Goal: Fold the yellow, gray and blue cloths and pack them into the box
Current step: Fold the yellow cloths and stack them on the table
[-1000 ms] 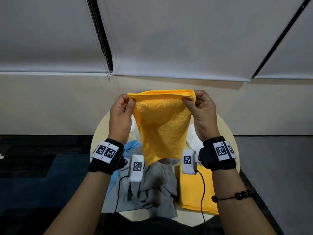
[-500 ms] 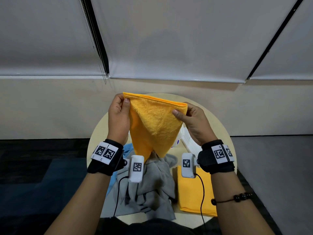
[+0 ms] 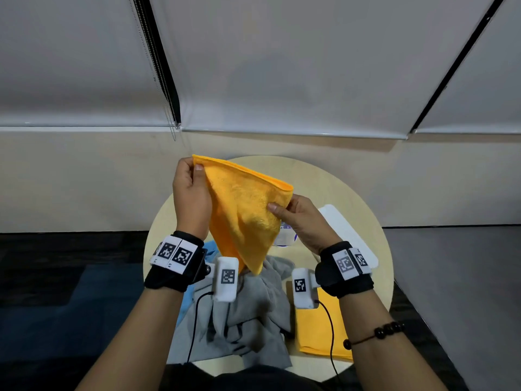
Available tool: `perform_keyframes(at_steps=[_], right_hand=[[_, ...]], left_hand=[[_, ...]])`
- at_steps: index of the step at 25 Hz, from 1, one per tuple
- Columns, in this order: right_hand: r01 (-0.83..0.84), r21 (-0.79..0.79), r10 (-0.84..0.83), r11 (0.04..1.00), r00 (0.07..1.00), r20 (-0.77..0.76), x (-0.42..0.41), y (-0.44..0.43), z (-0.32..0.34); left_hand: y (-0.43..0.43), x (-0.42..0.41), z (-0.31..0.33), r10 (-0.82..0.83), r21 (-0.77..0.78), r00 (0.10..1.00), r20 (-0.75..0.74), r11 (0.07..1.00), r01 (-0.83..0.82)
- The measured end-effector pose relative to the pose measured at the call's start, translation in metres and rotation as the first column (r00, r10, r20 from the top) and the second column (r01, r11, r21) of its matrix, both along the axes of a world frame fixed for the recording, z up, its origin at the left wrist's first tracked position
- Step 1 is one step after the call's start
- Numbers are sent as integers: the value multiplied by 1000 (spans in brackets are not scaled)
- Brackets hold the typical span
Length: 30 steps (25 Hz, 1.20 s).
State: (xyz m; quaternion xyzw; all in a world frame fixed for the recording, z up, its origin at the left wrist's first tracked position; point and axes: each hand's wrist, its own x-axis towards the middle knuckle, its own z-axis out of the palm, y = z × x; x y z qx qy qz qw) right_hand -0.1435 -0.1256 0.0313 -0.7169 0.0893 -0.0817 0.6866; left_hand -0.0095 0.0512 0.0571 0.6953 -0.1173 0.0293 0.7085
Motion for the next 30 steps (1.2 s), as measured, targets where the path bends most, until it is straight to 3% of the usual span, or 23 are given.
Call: perform_keyframes(at_steps=[2,4,5,7,10,15,17,20,23,28,30], right_hand=[[-33,13,33,999,999,-3,-1,0,6],[-56,-50,55,997,998,-21,0,1,9],[-67,-85,65,994,997,-29,0,3,10],[-92,-153,86,984,995,-44,1,8,11],[-134,-230,120,964,990,-72,1,8,10],[-164,-284,142,945,985,-98,-1,6,12],[-188,-268,157,945,979,-131,-1,4,8],[-209,-426,120,880,967,-226,-1,-3,-13],[-216,-496,65,841,951,-303,-12,-9,-46],[-241,-327,61,914,877,-476,-39,-24,-90],[-211,-162,101,964,855,-509,-43,-26,-101]], left_hand=[[5,3,-4,74,240,997,14,968,-75],[8,-1,-9,-14,458,983,181,886,-71],[7,-5,-9,-155,470,956,249,882,21],[1,-17,-4,-452,446,861,234,837,318],[-8,-24,-3,-592,508,785,185,741,439],[-15,-20,-1,-600,544,778,184,722,428],[-17,-22,5,-538,498,810,232,781,376],[-14,-18,29,-351,352,850,394,911,213],[-7,-6,60,-227,288,789,570,955,67],[-2,10,70,-111,245,796,595,968,-48],[-4,17,60,-98,283,821,563,956,-80]])
